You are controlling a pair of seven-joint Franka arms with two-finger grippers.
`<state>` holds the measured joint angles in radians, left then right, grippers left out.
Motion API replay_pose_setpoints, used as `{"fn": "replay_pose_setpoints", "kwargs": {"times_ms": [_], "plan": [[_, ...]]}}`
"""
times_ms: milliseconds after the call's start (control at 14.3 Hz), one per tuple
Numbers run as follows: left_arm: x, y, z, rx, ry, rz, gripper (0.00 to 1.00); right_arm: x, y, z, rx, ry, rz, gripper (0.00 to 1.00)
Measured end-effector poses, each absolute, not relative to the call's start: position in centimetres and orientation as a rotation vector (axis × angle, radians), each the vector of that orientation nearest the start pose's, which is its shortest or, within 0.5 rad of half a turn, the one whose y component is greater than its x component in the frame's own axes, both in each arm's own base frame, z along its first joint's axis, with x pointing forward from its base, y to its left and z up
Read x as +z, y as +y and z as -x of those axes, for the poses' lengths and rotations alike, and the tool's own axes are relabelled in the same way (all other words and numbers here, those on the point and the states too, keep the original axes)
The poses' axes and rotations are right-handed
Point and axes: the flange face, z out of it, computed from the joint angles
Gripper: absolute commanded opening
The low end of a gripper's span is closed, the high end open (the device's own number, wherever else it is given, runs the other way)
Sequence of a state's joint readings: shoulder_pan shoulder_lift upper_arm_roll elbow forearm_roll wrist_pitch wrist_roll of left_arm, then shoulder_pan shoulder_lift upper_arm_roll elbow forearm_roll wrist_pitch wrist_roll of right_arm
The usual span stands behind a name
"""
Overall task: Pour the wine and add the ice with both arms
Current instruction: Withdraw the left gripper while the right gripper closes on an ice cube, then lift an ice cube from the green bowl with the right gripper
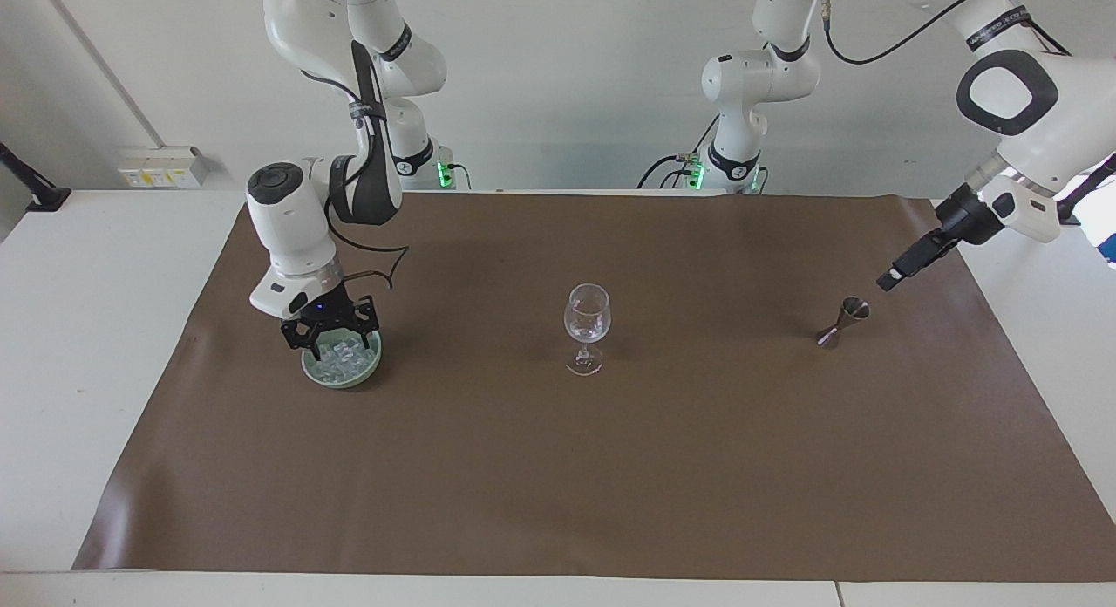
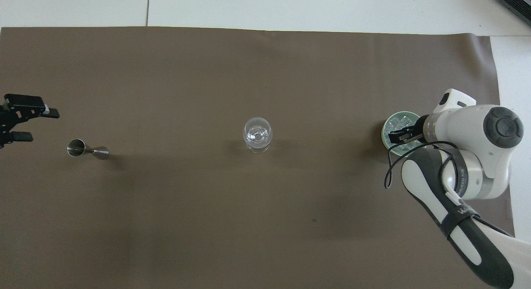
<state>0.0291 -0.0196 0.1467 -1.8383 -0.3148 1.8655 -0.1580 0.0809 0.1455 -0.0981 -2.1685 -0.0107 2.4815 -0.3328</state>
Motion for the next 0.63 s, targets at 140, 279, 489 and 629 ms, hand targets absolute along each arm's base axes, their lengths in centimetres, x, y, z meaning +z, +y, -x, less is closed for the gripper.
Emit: {"fn": "replay_pose_setpoints", "kwargs": {"times_ms": [140, 279, 489, 629], "plan": [[56.5, 7.2, -56.0, -0.151, -0.528, 3.34, 1.0, 34.3, -0.9, -57.0, -0.245, -0.517, 3.139, 0.64], [59.5, 7.0, -56.1, -0.19, -0.406, 3.333, 1.0, 34.3, -1.0, -57.0, -0.244, -0.515, 3.139, 0.64], [63.1, 6.4, -56.1, -0.264, -0.268, 3.325, 1.0, 34.2, -1.2, -56.9, -0.24, -0.509, 3.141, 0.63], [64.0, 5.4, -56.1, -0.278, -0.176, 3.27, 1.0, 34.1, -1.4, -56.9, -0.235, -0.504, 3.142, 0.54]]}}
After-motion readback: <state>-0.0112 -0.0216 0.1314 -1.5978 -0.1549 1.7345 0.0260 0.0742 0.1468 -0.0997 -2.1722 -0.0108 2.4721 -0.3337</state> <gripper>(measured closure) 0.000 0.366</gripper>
